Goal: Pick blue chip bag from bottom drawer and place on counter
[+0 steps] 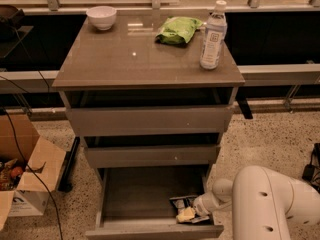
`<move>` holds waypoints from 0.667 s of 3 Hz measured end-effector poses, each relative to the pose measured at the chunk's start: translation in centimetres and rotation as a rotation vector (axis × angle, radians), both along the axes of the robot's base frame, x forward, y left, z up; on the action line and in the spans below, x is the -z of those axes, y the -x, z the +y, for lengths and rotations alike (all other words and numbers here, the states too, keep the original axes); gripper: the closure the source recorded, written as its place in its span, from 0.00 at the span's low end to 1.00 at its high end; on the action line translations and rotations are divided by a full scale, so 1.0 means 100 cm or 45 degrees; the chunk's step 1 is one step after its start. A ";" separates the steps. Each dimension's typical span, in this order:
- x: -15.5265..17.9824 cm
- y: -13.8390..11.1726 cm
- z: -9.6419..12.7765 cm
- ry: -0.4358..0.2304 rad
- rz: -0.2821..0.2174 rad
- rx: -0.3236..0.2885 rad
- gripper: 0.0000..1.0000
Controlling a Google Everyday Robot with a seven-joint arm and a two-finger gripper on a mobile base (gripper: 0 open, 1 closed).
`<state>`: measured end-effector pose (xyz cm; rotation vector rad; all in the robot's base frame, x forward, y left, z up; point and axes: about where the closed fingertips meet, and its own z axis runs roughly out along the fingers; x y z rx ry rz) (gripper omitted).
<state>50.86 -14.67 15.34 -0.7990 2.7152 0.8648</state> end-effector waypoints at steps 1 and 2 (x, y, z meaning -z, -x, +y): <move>-0.002 0.001 0.004 0.013 -0.004 -0.002 0.61; -0.015 -0.001 0.006 -0.001 -0.044 0.004 0.85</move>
Offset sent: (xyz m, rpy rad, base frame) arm 0.0071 0.0049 0.0390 0.0162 -0.0892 -0.0177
